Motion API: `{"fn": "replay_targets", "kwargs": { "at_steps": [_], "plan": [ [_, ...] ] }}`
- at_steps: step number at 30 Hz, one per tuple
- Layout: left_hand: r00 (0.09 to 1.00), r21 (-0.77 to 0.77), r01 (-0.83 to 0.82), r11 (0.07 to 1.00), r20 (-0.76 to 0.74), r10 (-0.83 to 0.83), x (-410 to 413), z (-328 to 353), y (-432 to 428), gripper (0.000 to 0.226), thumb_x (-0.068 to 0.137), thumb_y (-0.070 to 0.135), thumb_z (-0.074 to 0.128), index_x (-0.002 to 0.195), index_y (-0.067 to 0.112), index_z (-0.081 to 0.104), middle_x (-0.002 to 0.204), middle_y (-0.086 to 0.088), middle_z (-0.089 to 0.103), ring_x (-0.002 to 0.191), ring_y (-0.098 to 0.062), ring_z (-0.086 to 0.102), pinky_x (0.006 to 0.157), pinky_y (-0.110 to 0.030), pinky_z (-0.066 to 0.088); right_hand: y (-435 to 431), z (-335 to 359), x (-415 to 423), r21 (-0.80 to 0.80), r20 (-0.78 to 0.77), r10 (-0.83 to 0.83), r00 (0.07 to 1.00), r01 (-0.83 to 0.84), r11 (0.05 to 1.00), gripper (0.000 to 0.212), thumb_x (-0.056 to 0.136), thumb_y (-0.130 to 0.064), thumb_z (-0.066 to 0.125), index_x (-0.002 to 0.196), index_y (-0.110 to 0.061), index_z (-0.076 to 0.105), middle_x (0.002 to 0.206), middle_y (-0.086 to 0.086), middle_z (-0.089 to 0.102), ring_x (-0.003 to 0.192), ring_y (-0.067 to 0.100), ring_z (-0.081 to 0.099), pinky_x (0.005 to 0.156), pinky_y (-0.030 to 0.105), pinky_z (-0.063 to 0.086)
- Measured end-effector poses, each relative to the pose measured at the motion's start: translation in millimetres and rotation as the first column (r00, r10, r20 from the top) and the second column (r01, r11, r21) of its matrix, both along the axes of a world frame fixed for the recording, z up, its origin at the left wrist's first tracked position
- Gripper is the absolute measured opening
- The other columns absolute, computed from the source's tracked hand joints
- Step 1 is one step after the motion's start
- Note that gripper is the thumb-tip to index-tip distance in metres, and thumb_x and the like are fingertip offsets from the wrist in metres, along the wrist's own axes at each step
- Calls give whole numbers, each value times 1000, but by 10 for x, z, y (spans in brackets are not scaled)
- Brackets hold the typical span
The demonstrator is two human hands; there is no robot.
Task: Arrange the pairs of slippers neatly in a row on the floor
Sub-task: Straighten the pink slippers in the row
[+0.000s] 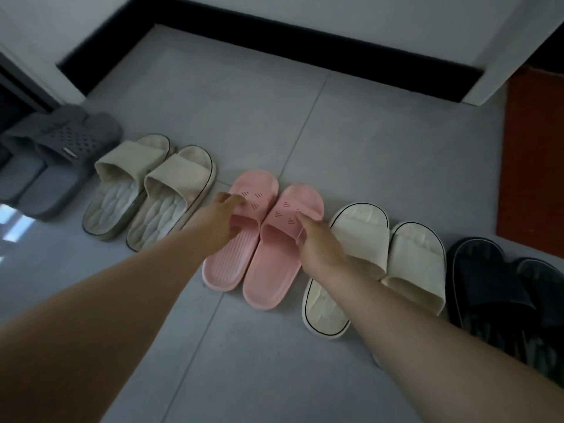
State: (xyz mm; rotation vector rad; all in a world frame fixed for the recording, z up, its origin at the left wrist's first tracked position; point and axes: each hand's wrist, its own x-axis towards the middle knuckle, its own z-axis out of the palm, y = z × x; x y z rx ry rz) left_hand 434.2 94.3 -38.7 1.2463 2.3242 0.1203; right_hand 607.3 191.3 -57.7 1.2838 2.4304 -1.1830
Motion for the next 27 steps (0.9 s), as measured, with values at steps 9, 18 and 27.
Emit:
{"fn": "replay_targets", "kwargs": {
  "at_steps": [9,18,27],
  "plan": [
    [996,-507,11,862,86,38,80,496,252,71,87,13,58,145,11,17,148,-13,34,129,-25,44,101,-26,35,-64,88,-32,-115,-86,-68,994,58,992,53,94,-8,32,143,-26,28,149,14,25,129,31,42,105,37,35],
    [983,-304,122,945,-91,-156,-202,103,75,63,75,20,58,133,31,35,132,-5,48,112,-29,55,87,-35,47,-218,-94,-135,11,-102,-178,979,180,984,54,90,-14,42,141,-29,32,145,12,32,125,32,45,103,36,36],
    [923,-126,349,929,216,-318,-453,229,-139,74,79,21,60,142,31,24,148,-4,35,129,-24,43,104,-32,40,-323,-76,-167,46,-107,-264,959,270,962,53,89,-13,52,137,-31,40,129,8,46,109,21,53,83,19,34]
  ]
}}
